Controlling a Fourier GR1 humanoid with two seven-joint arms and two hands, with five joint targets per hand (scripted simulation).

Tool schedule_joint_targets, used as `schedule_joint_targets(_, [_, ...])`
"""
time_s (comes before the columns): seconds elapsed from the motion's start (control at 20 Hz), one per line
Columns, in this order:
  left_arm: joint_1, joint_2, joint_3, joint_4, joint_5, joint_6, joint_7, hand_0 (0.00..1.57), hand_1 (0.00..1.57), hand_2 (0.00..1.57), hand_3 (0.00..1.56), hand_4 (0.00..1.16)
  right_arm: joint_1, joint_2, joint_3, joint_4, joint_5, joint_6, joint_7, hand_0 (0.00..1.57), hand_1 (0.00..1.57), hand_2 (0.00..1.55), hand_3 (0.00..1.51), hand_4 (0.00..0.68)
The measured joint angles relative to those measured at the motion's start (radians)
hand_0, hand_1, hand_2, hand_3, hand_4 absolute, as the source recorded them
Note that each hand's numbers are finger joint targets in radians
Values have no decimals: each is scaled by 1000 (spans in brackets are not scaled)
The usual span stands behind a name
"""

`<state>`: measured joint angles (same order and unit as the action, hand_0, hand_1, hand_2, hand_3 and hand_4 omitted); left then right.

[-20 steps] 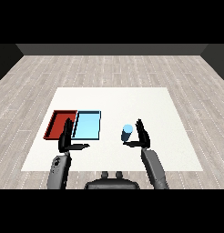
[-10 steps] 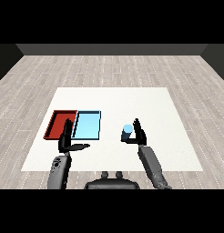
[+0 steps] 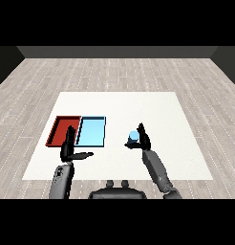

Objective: Pick the blue can and put it in the blue box

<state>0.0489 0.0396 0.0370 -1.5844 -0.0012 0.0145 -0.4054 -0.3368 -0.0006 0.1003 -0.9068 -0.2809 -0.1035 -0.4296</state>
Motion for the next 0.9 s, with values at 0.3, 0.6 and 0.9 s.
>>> schedule_joint_targets(0.3, [-7, 3, 13, 9, 13, -6, -1, 0, 0, 0, 0, 0, -37, -1, 14, 59, -37, 6, -26, 0, 0, 0, 0, 0])
schedule_joint_targets(0.6, [-27, 12, 21, 26, 13, -12, 2, 0, 0, 0, 0, 0, -33, 0, 11, 12, -30, -1, 27, 0, 0, 0, 0, 0])
schedule_joint_targets(0.9, [-36, 10, 21, -3, 20, -6, 45, 0, 0, 0, 0, 0, -73, 0, 13, 104, -51, -8, -24, 0, 0, 500, 0, 0])
